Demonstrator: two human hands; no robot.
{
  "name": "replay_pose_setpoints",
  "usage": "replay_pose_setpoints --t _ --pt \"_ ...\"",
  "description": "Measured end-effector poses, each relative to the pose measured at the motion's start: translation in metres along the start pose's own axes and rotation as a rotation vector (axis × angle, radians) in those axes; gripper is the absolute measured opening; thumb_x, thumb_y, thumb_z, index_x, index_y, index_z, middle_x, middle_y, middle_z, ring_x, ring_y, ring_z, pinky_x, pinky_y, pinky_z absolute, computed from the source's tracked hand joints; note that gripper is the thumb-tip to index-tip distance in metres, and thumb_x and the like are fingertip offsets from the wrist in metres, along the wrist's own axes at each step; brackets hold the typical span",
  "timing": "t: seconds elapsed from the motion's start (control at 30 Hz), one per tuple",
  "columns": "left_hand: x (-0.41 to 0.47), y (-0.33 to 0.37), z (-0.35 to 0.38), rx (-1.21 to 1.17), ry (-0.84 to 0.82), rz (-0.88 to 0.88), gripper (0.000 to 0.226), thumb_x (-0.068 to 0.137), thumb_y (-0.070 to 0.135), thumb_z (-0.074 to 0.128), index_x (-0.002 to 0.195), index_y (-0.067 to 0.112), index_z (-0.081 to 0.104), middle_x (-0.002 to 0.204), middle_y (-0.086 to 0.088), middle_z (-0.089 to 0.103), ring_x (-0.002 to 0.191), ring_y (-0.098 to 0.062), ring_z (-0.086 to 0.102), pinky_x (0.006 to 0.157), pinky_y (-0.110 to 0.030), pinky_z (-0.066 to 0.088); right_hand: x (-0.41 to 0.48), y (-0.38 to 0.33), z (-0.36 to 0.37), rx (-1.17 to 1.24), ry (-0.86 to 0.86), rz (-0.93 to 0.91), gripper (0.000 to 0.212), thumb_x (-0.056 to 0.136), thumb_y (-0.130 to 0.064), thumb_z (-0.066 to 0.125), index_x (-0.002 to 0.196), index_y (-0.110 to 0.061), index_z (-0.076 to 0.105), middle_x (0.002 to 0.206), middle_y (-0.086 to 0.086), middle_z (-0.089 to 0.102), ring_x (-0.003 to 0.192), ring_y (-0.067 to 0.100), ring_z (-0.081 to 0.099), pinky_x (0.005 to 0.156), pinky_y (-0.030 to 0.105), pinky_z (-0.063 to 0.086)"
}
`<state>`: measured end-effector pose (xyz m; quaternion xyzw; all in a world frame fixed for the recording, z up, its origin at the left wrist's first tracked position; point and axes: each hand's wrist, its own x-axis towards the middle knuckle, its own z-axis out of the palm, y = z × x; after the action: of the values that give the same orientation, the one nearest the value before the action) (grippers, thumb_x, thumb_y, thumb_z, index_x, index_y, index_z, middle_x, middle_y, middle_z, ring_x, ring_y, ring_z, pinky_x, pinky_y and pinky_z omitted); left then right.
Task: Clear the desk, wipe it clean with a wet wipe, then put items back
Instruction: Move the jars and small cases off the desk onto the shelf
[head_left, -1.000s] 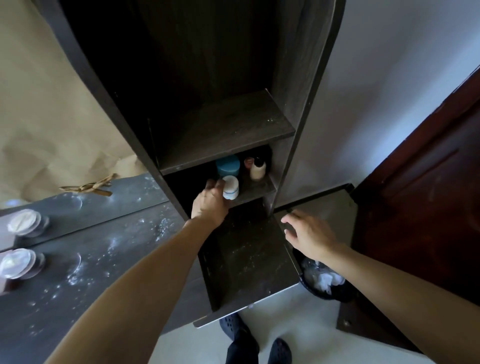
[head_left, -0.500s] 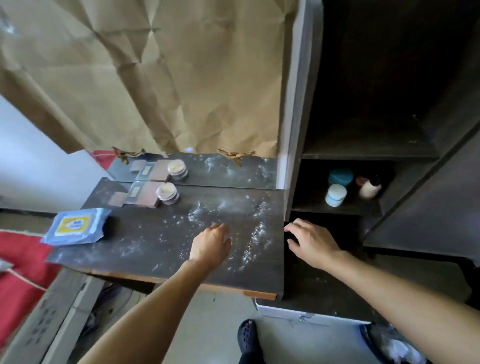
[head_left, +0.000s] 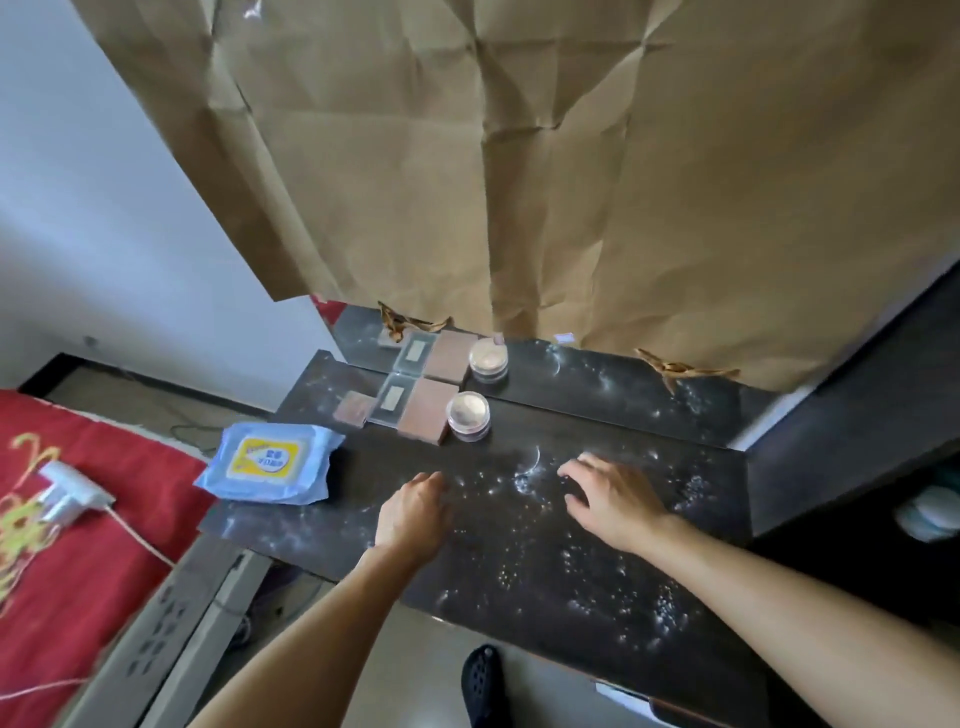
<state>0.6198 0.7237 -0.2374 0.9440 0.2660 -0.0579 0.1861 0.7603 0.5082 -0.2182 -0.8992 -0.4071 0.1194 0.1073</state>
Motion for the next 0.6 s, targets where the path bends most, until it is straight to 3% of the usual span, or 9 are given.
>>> replay_pose_setpoints --t 0.2,0.37,0.47,0.6 --pt "0.059 -0.053 -0.015 -0.008 -0.039 -0.019 0.016 0.090 0.033 0.051 0.096 0.019 0.057 0.098 0.002 0.059 0.088 -0.023 0.062 0.072 -0.036 0.054 0.096 -0.049 0.015 0.014 -0.047 0.036 0.035 0.089 -0.034 0.051 0.123 -0.025 0.049 0.119 -0.004 0.054 0.107 0.022 0.056 0.078 0.033 0.047" --pt "0.099 -0.080 -0.011 -0.030 -0.080 -0.038 0.025 0.091 0.029 0.052 0.113 0.021 0.060 0.113 0.001 0.058 0.104 -0.020 0.057 0.083 -0.036 0.054 0.166 -0.072 0.036 -0.052 -0.061 -0.001 0.055 0.080 -0.028 0.060 0.131 -0.026 0.039 0.128 0.001 0.044 0.115 0.025 0.045 0.078 0.035 0.047" --pt "0.113 -0.089 -0.005 -0.045 -0.083 -0.056 0.030 0.091 0.028 0.051 0.119 0.020 0.057 0.118 -0.001 0.054 0.111 -0.021 0.051 0.087 -0.037 0.051 0.199 -0.078 0.054 -0.065 -0.133 0.031 0.071 0.076 -0.029 0.065 0.139 -0.028 0.031 0.138 0.004 0.037 0.120 0.029 0.041 0.087 0.038 0.045" --pt "0.134 -0.090 -0.001 -0.016 -0.082 -0.043 0.040 0.092 0.034 0.049 0.128 0.017 0.047 0.127 -0.006 0.047 0.116 -0.026 0.045 0.093 -0.037 0.044 0.217 -0.074 0.074 -0.034 -0.190 0.068 0.072 0.074 -0.034 0.068 0.137 -0.033 0.032 0.132 0.002 0.040 0.114 0.027 0.046 0.085 0.037 0.045"
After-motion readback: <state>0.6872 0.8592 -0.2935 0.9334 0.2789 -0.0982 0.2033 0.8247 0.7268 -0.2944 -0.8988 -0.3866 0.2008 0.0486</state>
